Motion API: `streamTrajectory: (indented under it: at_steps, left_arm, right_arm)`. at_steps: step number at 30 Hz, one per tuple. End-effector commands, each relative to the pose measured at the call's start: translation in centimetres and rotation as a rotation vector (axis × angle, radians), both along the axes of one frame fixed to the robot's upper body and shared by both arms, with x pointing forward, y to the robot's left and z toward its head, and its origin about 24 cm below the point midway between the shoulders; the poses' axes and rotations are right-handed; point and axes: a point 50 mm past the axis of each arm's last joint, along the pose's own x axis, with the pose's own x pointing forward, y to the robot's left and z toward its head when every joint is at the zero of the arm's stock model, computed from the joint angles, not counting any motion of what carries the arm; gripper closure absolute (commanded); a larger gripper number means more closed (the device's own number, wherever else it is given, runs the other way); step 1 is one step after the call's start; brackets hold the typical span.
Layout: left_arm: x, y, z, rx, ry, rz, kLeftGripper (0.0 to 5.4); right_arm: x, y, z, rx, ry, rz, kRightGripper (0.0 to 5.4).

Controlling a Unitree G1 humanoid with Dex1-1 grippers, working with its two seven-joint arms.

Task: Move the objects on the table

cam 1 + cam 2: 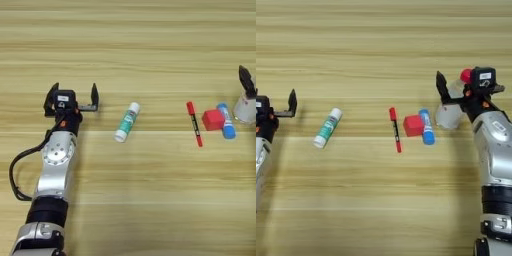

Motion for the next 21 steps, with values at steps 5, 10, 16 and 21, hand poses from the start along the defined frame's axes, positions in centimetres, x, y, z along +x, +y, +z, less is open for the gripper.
streamTrajectory:
  at_steps: [5,10,16,21]
  left_arm:
    - [0.2,0.0,0.2,0.017,-0.001,-0.002,0.00]
    - [0.2,-0.1,0.2,0.016,-0.002,-0.002,0.00]
    - [0.2,-0.1,0.2,0.016,-0.003,-0.001,0.00]
    - [0.2,-0.1,0.2,0.016,-0.003,-0.001,0.00]
  right_arm:
    - [-2.0,0.7,3.9,-0.115,-0.183,-0.022,0.03]
    - [-3.3,2.0,5.0,-0.137,-0.233,0.024,0.03]
    - [-4.1,3.9,4.9,-0.153,-0.232,0.121,0.03]
    - [-4.8,5.5,4.2,-0.206,-0.200,0.220,0.03]
